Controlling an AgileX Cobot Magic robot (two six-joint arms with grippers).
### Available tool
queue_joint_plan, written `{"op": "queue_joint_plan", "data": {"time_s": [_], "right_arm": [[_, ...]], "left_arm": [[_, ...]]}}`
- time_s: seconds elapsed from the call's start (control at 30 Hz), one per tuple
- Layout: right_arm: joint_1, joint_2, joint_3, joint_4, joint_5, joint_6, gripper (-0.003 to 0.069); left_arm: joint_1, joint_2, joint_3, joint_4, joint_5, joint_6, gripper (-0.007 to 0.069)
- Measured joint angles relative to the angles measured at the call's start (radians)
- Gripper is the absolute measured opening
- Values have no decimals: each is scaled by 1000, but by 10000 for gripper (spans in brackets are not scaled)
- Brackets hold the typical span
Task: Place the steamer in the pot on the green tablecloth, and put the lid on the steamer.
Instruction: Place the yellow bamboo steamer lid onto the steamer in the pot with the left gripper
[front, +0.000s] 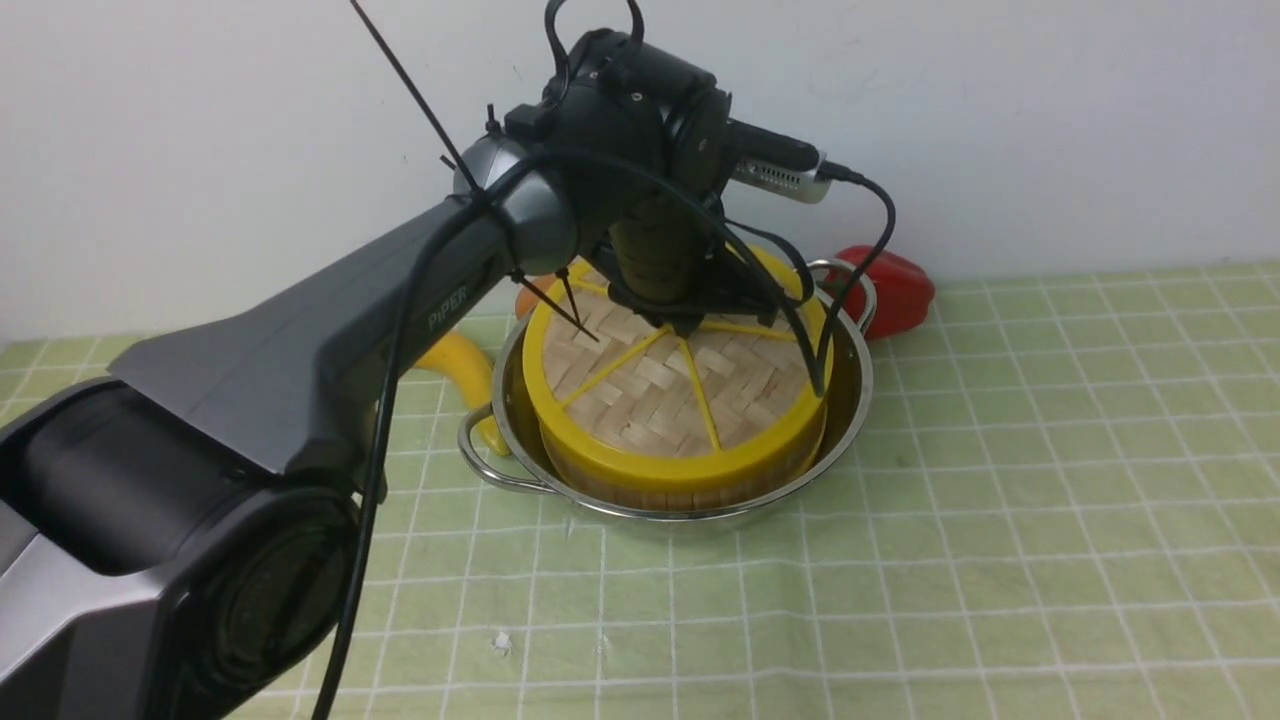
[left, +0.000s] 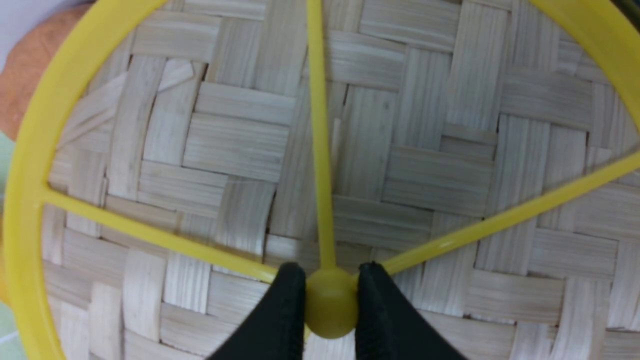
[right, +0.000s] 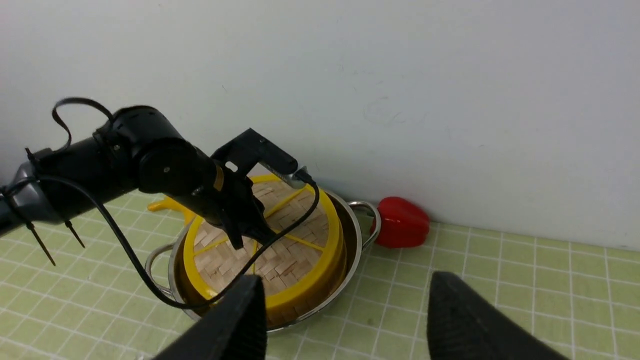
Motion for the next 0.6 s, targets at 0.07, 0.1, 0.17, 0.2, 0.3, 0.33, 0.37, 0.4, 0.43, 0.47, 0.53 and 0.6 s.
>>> {"op": "queue_joint_plan", "data": {"time_s": [0.07,0.1,0.17,0.2,0.3,0.33,0.37,0.4,0.43,0.47,0.53,0.6], "right_arm": [[0,0,18,-6,1,0,430],[0,0,25,-6,1,0,430],[0,0,32,-6,1,0,430],[0,0,32,-6,1,0,430],[0,0,32,-6,1,0,430],[0,0,32,-6,1,0,430],[0,0,32,-6,1,0,430],[0,0,32,-6,1,0,430],[0,0,32,-6,1,0,430],[0,0,32,-6,1,0,430],[0,0,32,-6,1,0,430],[0,0,32,-6,1,0,430]], "left_arm": [[0,-3,0,2,-1,-2,117],[0,-7,0,3,-4,-3,117],[0,-11,0,2,-3,-4,117],[1,-11,0,2,-3,-4,117],[10,-10,0,-3,-2,-5,117],[12,-9,0,-3,-2,-6,117],[18,-8,0,12,-11,-5,117],[20,-8,0,15,-13,-5,117],[26,-7,0,22,-26,-5,117],[30,-6,-1,23,-31,-5,117],[33,-4,-2,23,-33,-5,117],[33,0,-4,10,-34,-7,117]]}}
